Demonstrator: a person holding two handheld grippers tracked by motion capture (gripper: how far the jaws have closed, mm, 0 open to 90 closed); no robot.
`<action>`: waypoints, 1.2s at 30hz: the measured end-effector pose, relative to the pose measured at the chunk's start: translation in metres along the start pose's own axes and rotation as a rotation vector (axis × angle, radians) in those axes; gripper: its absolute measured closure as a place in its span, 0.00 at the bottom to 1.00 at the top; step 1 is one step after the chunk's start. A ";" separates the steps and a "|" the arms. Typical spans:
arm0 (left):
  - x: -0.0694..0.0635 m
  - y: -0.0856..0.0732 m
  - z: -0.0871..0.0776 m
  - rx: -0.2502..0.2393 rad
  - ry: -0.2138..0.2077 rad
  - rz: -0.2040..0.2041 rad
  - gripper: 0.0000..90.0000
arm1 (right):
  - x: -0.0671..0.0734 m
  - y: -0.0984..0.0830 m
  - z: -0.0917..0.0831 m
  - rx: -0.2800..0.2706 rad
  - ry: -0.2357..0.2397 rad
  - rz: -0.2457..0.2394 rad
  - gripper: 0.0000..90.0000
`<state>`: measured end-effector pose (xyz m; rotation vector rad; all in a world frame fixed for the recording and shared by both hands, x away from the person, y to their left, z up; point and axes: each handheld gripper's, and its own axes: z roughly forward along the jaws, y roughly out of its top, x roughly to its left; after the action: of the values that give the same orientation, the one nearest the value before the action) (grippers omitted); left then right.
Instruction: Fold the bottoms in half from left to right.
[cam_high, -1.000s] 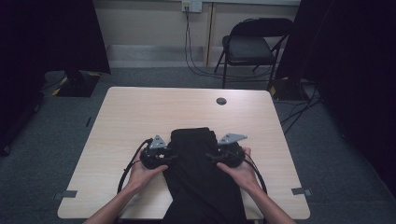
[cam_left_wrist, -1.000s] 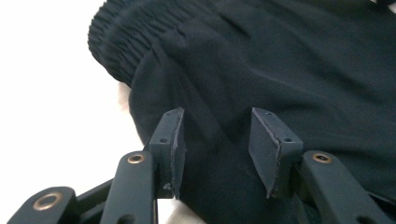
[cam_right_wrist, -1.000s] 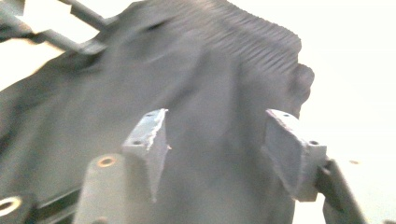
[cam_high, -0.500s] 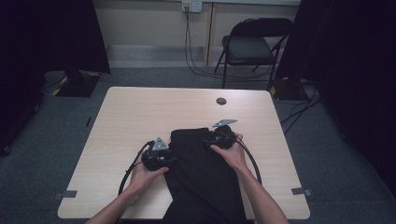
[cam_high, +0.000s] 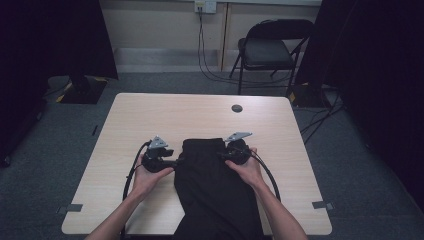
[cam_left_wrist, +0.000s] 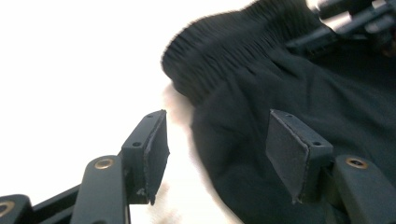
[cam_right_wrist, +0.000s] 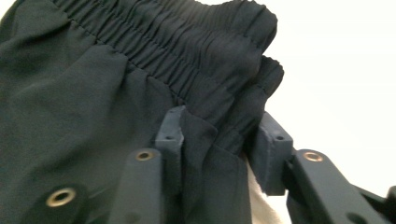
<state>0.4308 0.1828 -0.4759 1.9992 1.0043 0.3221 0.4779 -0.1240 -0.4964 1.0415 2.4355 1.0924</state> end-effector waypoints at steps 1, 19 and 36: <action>0.003 0.001 0.003 0.025 -0.010 -0.004 0.43 | 0.000 -0.001 0.000 -0.004 0.007 0.005 0.72; -0.001 0.001 0.042 0.036 -0.031 -0.016 0.56 | 0.005 0.000 -0.003 -0.032 0.021 0.053 0.80; 0.015 0.064 -0.018 -0.149 -0.046 -0.021 0.89 | 0.010 0.068 -0.063 -0.274 0.092 0.050 0.83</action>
<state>0.4649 0.1847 -0.4174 1.8528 0.9444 0.3277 0.4730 -0.1195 -0.4038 0.9868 2.2527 1.4710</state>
